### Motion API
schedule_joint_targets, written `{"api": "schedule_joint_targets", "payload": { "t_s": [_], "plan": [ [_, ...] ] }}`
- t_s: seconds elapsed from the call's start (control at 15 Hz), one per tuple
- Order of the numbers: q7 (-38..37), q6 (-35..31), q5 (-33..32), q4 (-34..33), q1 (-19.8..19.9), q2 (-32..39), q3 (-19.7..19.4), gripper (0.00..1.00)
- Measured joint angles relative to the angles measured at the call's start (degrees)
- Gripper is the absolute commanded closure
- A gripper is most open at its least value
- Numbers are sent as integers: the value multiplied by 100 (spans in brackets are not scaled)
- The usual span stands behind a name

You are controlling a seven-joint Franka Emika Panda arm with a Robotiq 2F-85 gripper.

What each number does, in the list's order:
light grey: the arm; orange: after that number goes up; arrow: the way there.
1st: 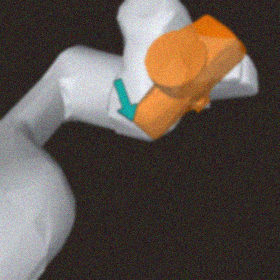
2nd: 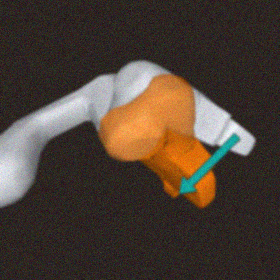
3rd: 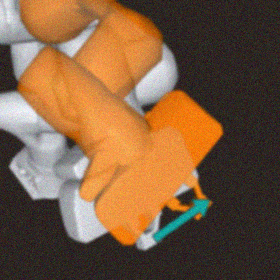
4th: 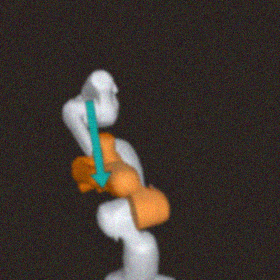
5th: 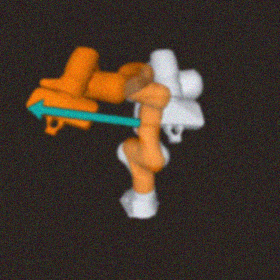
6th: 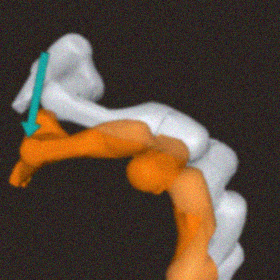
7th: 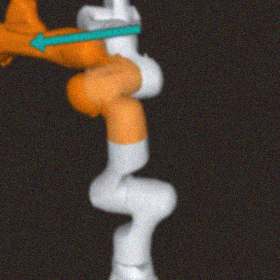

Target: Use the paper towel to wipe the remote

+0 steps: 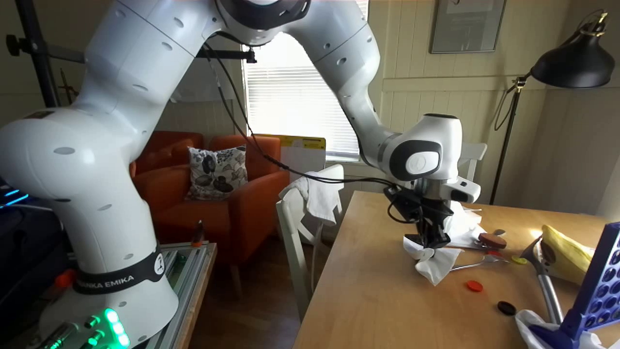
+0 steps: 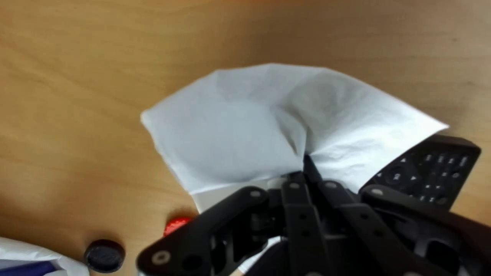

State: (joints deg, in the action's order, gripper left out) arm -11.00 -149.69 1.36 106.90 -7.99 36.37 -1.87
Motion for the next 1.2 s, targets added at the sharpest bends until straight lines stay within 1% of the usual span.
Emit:
{"api": "schedule_joint_targets", "payload": {
  "t_s": [0.47, 0.6, 0.8, 1.2],
  "plan": [
    [87, -16, 18, -237, -42, 125, 495, 99],
    [126, -18, 21, -315, -49, 161, 569, 99],
    [126, -13, 0, -386, -67, 251, 512, 99],
    [-42, -8, -105, -405, -172, 295, 3, 99]
  ]
}}
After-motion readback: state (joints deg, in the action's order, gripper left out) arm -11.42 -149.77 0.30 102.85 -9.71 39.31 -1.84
